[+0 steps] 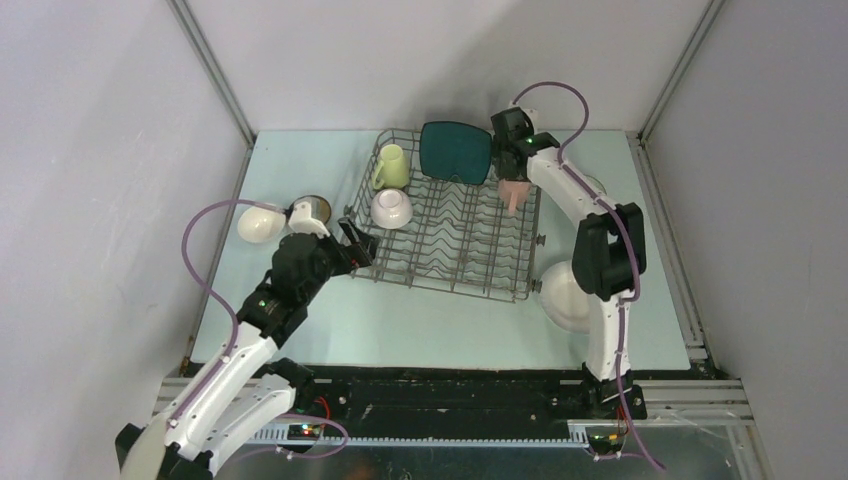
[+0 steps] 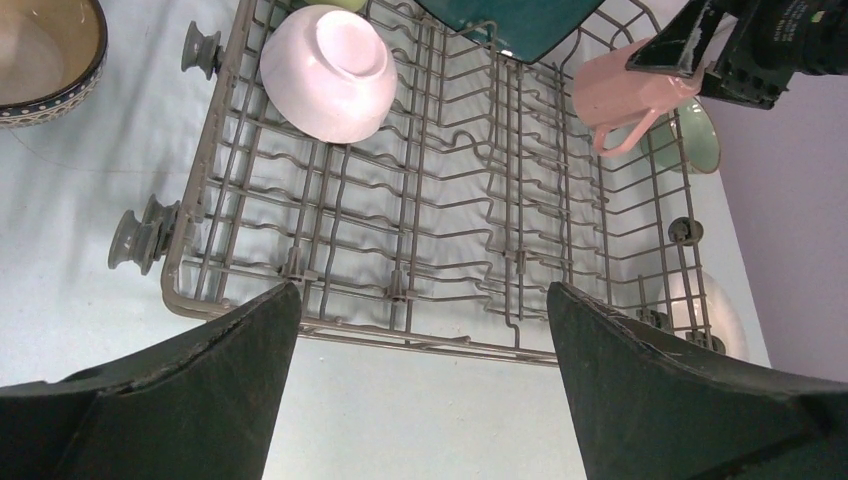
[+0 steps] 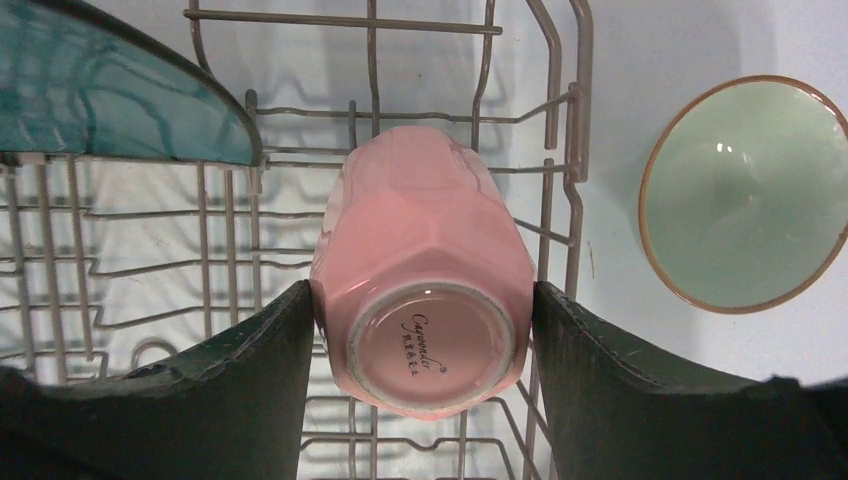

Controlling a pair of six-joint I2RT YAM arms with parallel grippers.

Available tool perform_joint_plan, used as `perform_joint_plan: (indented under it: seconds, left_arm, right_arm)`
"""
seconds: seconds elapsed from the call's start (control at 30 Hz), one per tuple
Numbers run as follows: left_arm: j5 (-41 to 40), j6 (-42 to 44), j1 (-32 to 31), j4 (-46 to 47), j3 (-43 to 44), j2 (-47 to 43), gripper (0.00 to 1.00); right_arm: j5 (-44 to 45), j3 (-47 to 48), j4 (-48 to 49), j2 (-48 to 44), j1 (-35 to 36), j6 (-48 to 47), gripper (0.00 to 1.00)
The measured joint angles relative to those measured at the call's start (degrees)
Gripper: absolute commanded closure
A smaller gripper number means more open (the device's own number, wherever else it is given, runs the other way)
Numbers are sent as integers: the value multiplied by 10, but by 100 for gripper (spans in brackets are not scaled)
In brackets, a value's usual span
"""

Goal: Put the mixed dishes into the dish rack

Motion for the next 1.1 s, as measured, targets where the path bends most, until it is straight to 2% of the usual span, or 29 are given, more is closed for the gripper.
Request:
perform_joint_plan:
  seconds: [0.3,0.5,0.57,0.73,0.87,0.97,1.1]
  left_arm:
    - [-2,0,0,5,-10,1,0]
    - [-20,0,0,-3,-10,2,1]
    - [-20,0,0,-3,-10,2,2]
    - [-20,0,0,-3,-10,2,2]
    - [-20,0,0,-3,-10,2,2]
    - [-20,0,0,-3,-10,2,2]
    - [-21,0,0,-3,-10,2,2]
  right_arm:
    - [6,11,-3,41,-9,-9,97]
    - [-9,10,4,45,-20,-17,82]
    - [-14,10,6,45,-22,-21,74]
    - [-19,10,8,45,-22,-29,42]
    - [-19,9,13,45,-19,-35,30]
    - [-19,4,23,45,-19,-39,12]
    - [-19,2,32,43,-19,-45,1]
